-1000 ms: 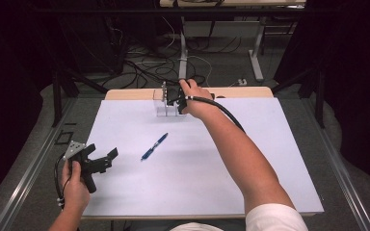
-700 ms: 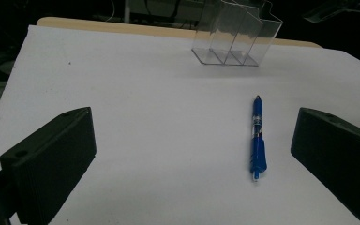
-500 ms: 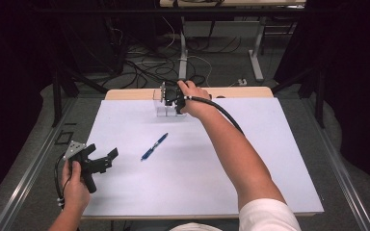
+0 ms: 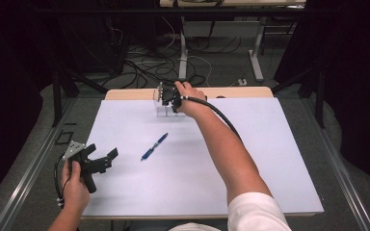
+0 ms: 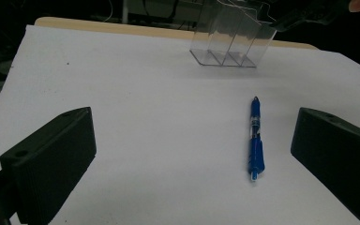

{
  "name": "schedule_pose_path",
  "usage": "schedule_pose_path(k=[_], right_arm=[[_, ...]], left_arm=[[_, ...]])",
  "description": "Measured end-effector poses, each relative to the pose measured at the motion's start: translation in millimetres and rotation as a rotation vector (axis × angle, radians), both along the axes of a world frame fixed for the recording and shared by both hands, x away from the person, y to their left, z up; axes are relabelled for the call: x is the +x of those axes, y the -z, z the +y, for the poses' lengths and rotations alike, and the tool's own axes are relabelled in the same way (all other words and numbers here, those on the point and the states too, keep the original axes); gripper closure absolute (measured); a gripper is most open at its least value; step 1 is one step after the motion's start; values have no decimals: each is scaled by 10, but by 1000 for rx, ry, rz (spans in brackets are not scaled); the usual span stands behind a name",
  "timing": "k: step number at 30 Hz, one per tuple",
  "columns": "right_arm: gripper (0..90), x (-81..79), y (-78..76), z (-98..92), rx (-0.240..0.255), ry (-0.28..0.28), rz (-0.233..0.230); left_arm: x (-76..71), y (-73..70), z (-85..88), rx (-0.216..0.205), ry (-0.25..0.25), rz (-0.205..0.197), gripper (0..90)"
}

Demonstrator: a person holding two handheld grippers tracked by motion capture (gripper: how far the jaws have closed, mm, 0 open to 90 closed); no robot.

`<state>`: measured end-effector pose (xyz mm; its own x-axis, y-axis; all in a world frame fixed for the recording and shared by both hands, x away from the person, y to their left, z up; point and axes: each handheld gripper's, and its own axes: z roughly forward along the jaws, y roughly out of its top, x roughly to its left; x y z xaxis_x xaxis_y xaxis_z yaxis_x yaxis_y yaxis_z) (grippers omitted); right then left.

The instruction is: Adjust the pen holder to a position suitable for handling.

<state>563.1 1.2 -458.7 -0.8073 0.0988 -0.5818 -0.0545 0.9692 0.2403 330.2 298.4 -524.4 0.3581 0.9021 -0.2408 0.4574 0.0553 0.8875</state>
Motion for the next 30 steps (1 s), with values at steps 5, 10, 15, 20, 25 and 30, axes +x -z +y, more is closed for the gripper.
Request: schedule_pose_path(k=[5, 10, 15, 20, 25, 30], right_arm=[[462, 24, 42, 26, 7, 2, 10], [472, 38, 94, 61, -13, -17, 15], [485, 47, 143, 94, -18, -23, 31], [521, 52, 176, 118, -21, -28, 51], [555, 61, 184, 117, -15, -22, 65], [612, 45, 189, 119, -13, 0, 73]], left_arm=[[-3, 0, 7, -5, -1, -1, 1], [-3, 3, 7, -6, -1, 1, 1], [-9, 1, 5, -7, 1, 4, 1], [-7, 5, 9, -7, 4, 3, 1], [-10, 7, 11, -4, 3, 4, 1], [-11, 7, 3, -4, 5, 2, 1]])
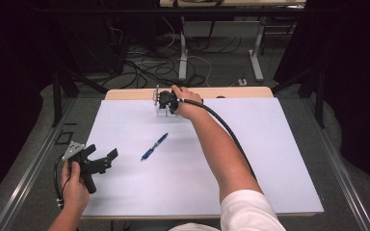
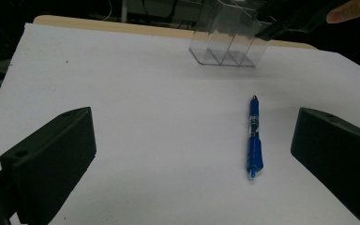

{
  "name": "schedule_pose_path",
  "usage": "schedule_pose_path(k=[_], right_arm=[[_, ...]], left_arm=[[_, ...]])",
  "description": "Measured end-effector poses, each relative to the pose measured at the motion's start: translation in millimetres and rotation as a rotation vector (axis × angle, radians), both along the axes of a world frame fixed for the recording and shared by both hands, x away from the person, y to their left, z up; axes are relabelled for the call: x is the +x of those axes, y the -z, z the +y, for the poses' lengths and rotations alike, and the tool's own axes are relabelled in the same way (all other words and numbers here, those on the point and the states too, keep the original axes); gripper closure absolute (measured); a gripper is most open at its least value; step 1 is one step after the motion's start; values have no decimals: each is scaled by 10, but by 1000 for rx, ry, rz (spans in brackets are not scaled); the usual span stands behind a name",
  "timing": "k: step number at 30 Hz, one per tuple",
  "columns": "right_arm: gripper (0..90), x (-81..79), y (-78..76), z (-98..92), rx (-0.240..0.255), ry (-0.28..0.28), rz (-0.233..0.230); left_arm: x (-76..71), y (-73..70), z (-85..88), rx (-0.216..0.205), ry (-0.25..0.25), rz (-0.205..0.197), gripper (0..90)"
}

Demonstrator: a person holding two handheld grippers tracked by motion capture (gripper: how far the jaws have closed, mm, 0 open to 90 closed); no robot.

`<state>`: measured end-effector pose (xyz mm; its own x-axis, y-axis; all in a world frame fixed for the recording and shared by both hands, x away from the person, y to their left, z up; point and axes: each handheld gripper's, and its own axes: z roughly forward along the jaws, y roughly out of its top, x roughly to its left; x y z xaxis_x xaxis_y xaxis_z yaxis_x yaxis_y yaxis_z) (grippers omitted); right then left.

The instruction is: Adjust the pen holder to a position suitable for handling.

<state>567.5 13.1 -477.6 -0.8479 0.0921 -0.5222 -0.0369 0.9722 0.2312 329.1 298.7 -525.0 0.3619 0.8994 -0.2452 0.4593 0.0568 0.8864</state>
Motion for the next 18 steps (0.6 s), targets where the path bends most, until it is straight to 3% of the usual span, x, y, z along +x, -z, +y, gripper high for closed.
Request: schedule_pose_path(k=[3, 6, 18], right_arm=[[630, 0, -7, 1, -6, -4, -6], [705, -7, -35, 3, -13, 8, -2], [762, -11, -42, 25, -26, 13, -18]], left_arm=[[0, 1, 0, -1, -1, -1, 1], [-1, 1, 3, 2, -1, 2, 1], [-2, 0, 3, 0, -1, 1, 1]])
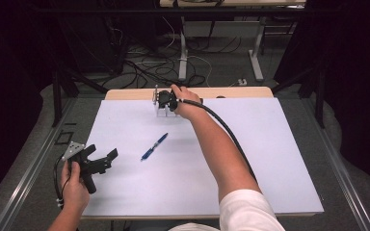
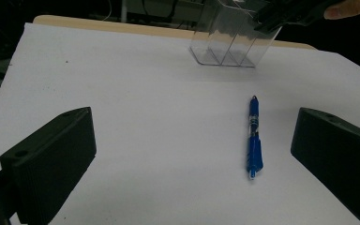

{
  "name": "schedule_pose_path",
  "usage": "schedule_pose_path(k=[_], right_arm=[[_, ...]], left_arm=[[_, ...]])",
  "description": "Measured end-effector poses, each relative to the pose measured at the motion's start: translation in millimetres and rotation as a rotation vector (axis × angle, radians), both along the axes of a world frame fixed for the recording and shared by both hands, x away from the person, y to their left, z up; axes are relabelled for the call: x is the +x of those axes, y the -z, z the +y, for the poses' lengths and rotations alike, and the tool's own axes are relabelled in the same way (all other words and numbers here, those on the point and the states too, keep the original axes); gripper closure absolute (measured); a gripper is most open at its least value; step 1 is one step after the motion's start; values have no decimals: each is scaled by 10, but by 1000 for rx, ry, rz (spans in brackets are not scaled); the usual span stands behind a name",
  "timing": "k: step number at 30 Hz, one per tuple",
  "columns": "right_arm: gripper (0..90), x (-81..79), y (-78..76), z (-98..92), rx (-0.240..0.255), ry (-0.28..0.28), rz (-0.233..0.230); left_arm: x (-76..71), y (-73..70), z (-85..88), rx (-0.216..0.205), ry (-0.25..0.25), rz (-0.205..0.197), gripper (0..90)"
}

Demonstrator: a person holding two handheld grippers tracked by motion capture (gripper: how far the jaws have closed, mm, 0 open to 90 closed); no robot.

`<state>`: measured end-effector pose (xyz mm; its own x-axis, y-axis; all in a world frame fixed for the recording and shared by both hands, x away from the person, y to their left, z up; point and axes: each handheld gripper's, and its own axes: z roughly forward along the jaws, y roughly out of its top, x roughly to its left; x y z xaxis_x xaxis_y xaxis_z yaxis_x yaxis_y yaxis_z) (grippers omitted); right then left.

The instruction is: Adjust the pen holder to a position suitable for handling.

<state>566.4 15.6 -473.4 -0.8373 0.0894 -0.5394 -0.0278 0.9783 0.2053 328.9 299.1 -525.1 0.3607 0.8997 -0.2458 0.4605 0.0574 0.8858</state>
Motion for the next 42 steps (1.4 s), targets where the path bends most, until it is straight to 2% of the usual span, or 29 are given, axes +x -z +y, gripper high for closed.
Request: schedule_pose_path(k=[3, 6, 7, 8, 11, 12, 17, 22, 34, 35, 36, 42], right_arm=[[772, 0, 15, 4, 21, -10, -10], [796, -11, 6, 15, 7, -8, -16], [796, -19, -13, 20, -18, 6, 5], [796, -18, 15, 16, 17, -4, -13], [804, -25, 1, 17, 9, 1, -8], [809, -34, 12, 15, 32, 9, 1], [869, -42, -36, 7, 31, 22, 41], [882, -67, -32, -3, 24, -6, 68], [890, -128, -32, 25, 7, -3, 58], [890, -128, -19, 22, 23, -12, 53], [890, -132, -37, 21, -1, -13, 52], [889, -176, -89, -27, 2, -15, 42]], left_arm=[[0, 0, 1, 0, 1, 0, 1], [0, 0, 4, 0, 0, 1, 1], [0, 0, 4, 0, 0, 1, 1], [0, -1, 5, -1, 0, 1, 1], [0, 0, 5, -1, 0, 2, 1], [0, 0, 5, 0, 0, 2, 1], [3, 5, -2, -2, 1, 1, 1], [4, 6, -2, 0, 0, 3, 1], [3, 8, 2, 1, -2, 6, 1], [3, 8, 2, 1, -2, 6, 1], [3, 8, 2, 1, -2, 6, 1], [4, 9, 1, 3, -4, 6, 1]])
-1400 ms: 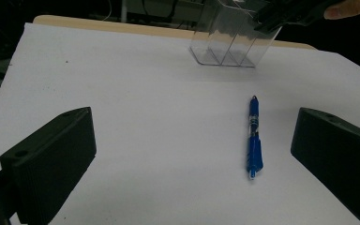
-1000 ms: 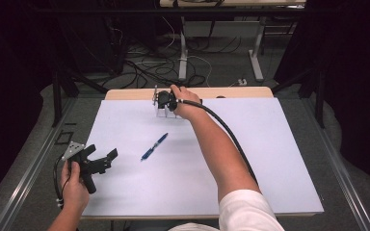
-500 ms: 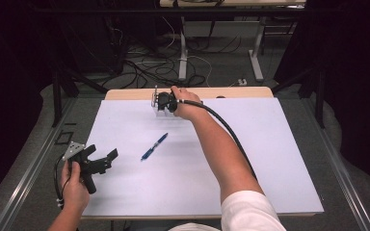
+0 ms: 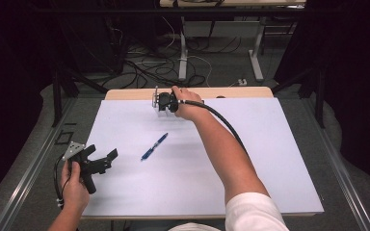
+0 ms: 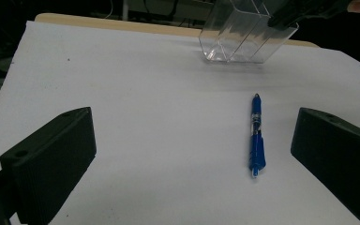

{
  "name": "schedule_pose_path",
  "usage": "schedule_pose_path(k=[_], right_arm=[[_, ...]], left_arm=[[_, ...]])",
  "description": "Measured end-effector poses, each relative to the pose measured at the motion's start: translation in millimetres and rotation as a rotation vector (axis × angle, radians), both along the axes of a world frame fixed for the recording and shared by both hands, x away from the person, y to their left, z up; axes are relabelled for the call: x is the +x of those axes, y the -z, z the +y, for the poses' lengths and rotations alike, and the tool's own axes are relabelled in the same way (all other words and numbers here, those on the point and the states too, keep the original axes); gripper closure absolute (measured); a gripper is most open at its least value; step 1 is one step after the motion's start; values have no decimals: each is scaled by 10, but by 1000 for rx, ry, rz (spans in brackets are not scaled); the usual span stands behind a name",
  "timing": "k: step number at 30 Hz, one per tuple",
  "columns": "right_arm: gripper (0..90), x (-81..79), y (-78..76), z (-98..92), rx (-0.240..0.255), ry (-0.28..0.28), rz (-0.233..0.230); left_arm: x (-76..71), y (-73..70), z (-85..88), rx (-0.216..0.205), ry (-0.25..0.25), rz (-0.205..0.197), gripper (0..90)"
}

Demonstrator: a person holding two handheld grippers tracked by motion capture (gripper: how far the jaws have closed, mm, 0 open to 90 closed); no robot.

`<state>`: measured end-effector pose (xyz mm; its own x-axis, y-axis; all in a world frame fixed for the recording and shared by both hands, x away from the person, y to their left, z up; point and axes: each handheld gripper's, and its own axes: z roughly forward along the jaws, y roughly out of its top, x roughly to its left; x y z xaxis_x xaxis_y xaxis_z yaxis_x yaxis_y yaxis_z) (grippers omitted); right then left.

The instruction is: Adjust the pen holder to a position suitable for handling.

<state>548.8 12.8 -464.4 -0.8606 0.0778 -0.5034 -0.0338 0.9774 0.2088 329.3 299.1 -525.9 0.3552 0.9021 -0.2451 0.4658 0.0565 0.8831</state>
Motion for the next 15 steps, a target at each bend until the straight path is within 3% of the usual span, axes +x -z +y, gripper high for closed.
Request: schedule_pose_path(k=[7, 9, 15], right_arm=[[889, -80, -139, -136, 2, -14, -4], [888, -115, -166, -188, 27, -21, -4], [888, -241, -272, -345, 29, -27, 21]], left_arm=[[-2, -1, -2, 9, 1, 1, 1], [-2, 1, -2, 11, -1, 1, 1], [-2, 2, -5, 15, -4, 2, 1]])
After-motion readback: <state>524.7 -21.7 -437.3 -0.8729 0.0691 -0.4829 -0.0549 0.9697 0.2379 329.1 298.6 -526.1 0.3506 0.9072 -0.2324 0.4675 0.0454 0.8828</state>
